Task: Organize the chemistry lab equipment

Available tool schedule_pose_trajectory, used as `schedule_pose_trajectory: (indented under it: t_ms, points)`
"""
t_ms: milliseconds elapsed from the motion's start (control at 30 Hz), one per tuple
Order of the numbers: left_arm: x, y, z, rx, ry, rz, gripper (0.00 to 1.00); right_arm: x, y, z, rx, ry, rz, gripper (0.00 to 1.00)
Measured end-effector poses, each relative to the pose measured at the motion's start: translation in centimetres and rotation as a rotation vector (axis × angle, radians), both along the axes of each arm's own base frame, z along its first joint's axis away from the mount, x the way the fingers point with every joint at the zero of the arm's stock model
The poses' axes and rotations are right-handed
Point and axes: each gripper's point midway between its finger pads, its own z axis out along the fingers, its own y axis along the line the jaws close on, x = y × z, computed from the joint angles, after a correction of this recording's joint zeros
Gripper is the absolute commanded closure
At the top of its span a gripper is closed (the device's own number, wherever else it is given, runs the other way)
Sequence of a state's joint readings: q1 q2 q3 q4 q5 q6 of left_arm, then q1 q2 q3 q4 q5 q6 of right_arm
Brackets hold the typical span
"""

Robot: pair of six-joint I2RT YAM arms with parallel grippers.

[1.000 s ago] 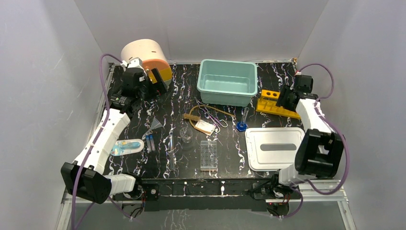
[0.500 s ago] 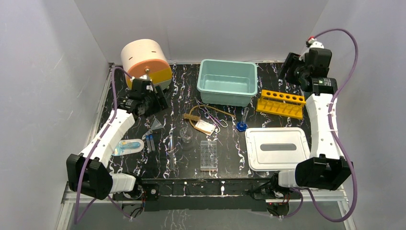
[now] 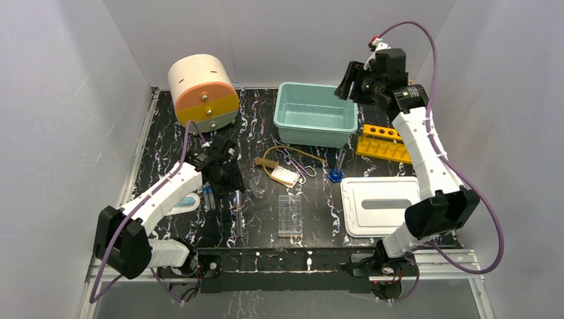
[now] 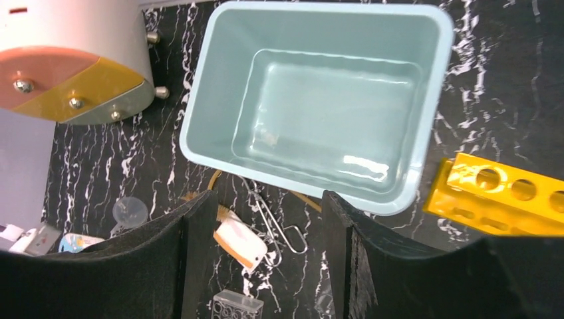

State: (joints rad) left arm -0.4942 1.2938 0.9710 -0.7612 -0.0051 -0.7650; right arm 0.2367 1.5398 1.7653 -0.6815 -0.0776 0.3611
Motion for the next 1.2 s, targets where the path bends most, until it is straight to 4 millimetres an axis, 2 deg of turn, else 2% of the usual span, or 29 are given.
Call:
schedule_pose_trajectory:
  t_ms: [100,200,333,533,700,900,1067,1133,1200]
  points:
    - [-1.6,0.0,-0.7,0.023,0.033,0.009,0.49,0.0,1.4,-0.9,0.009,0.028,0.019,0.33]
    - [-3.5,0.3,-1.9,0.040,0.072,0.019,0.49,0.1,1.7,-1.0,0.020,0.036,0.010,0.33]
    - [-5.6,0.5,-3.3,0.042,0.090,0.013,0.57,0.4,1.9,-0.5,0.038,0.023,-0.004,0.34]
    - [-7.2,0.1,-6.0,0.073,0.111,-0.029,0.55,1.2,3.1,-1.1,0.054,0.031,0.006,0.34]
    - [-7.0,-0.5,-7.4,0.103,0.109,-0.055,0.55,1.5,3.9,-2.2,0.050,0.053,0.018,0.34]
    - [-6.1,-0.5,-8.4,0.138,0.092,-0.078,0.60,1.6,4.2,-1.7,0.055,0.041,0.022,0.34]
    - [-6.0,-0.3,-8.7,0.158,0.092,-0.108,0.70,1.8,4.3,-1.2,0.062,0.025,0.026,0.33]
    - [-6.0,-0.1,-8.8,0.169,0.096,-0.120,0.79,1.8,4.3,-1.2,0.062,0.024,0.026,0.33]
    - [-6.1,0.2,-8.9,0.186,0.101,-0.133,0.82,1.8,4.3,-1.2,0.062,0.024,0.026,0.33]
